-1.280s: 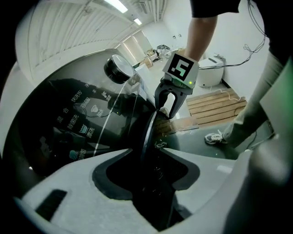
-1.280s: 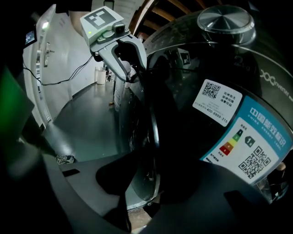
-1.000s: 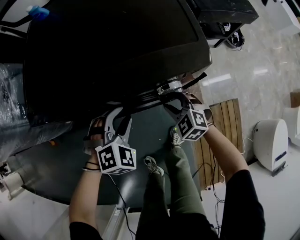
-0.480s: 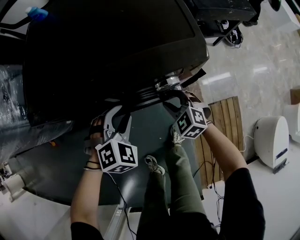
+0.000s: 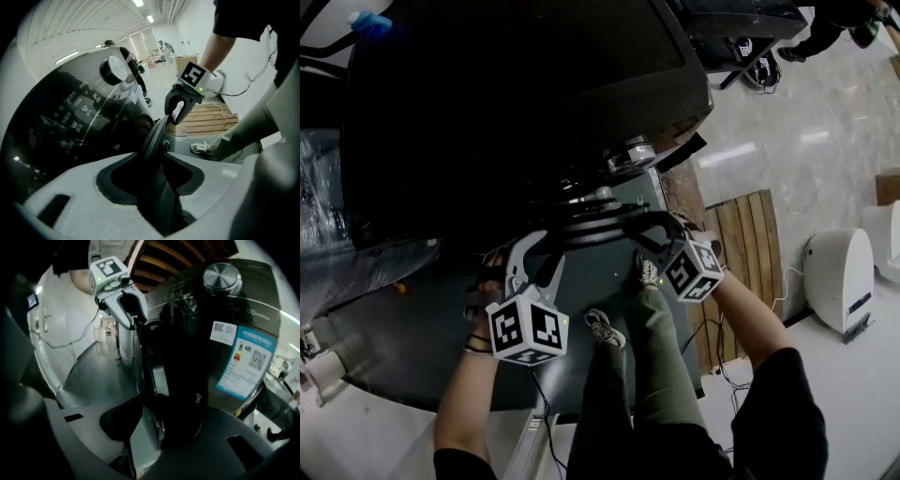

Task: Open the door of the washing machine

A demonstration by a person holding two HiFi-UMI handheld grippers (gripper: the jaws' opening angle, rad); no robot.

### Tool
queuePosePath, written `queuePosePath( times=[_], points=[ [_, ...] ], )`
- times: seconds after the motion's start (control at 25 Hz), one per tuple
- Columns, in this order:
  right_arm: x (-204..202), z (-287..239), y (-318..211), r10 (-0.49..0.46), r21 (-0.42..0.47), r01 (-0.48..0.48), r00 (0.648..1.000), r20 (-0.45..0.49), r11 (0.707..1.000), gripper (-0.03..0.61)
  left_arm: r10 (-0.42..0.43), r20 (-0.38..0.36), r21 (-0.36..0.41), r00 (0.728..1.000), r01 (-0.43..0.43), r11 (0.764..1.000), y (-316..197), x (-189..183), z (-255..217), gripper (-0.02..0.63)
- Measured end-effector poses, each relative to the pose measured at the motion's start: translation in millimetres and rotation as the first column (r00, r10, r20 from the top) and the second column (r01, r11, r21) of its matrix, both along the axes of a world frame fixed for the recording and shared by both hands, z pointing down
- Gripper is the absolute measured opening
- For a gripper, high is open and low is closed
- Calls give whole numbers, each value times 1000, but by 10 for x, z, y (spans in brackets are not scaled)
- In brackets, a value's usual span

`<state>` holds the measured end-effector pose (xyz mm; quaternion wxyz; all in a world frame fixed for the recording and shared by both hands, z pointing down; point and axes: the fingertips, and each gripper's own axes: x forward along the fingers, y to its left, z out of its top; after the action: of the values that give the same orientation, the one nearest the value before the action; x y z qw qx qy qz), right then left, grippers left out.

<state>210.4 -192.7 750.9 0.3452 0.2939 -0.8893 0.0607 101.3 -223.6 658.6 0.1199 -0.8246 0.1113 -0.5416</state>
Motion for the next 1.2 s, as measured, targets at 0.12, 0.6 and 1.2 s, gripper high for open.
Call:
queuePosePath(
  times=[0.12,0.6,1.2],
  points=[
    [-121,-50,389,84,19,-85,996,35,996,126,31,4,21,1000,-31,999,260,-89,-23,184],
    [-615,-188,1334,222,-96,-213,969,109,972,198,95,59,14,994,-96,995,952,-482,13,199],
    [-1229,-718,1824,290,-158,-262,937,195,952,225,79,76,80,994,-85,993,1692,-1466,16,267]
  ],
)
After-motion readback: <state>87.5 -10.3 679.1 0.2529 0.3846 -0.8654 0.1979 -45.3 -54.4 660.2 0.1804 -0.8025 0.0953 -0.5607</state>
